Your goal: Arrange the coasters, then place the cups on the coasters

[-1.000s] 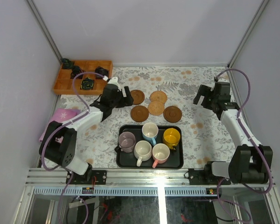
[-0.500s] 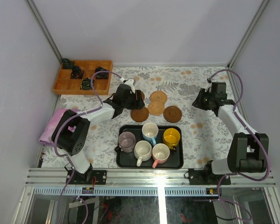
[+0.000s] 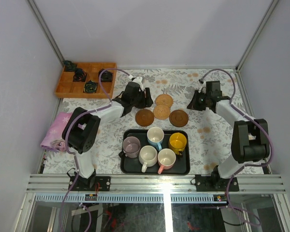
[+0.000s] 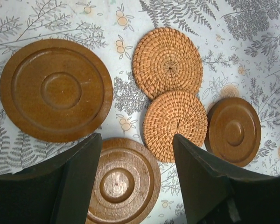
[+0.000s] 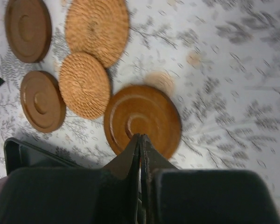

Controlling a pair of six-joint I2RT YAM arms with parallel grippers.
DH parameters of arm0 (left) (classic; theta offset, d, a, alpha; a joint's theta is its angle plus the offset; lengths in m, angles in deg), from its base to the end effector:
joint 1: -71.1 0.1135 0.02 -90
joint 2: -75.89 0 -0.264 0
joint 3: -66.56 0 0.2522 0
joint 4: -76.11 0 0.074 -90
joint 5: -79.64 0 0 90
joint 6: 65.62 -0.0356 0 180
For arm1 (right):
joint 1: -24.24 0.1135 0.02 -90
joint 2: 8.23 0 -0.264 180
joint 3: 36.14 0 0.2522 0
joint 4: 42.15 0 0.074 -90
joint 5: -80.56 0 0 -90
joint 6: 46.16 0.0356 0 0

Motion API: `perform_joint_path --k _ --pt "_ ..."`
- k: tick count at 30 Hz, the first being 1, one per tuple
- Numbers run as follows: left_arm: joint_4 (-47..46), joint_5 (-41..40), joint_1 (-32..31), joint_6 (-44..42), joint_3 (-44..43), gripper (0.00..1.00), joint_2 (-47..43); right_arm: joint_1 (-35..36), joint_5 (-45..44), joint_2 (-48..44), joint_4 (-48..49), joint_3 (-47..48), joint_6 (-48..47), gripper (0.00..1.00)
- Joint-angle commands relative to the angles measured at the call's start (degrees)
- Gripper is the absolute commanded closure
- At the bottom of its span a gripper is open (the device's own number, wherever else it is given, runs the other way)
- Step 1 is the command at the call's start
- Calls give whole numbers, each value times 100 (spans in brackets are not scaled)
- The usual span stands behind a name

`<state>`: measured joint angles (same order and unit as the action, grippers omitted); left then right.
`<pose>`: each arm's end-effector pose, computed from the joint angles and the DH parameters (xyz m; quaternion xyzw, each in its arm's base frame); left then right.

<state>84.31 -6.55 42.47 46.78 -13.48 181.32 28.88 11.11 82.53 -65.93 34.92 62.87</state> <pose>0.3581 -0.1982 0.1993 0.0635 0.8786 -0.2299 0.4137 0.3367 0.0399 0.2186 0.0433 0.9057 0.2401 0.3467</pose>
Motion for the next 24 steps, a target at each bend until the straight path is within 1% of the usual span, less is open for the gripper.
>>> perform_joint_path --k 1,6,8,9,10,11,12,14,18,24 --pt "-428 36 -21 -108 -359 39 218 315 326 548 160 918 -114 98" --pt "-523 444 -22 -6 -541 42 434 535 581 1510 227 1877 -102 96" --pt "-533 678 -20 -52 -667 46 522 613 688 1859 236 2223 -101 96" --pt "-546 850 -21 -64 -726 52 585 654 706 2005 222 2383 -123 96" --pt "-561 1016 -21 -79 -781 66 629 683 726 2142 223 2523 -138 95" --pt "-600 1215 -21 -72 -822 88 682 702 765 2286 208 2663 -169 95" --pt "-669 1387 -21 -42 -827 96 731 714 829 2423 194 2801 -180 95" --pt "-763 1712 -21 9 -865 99 841 719 937 2721 156 3111 -202 94" --pt "-787 2244 -33 118 -1005 100 1092 739 1129 3162 17 3534 -240 94" --pt "-657 2597 -76 224 -1214 100 1392 856 1302 3560 -121 3979 -283 93"
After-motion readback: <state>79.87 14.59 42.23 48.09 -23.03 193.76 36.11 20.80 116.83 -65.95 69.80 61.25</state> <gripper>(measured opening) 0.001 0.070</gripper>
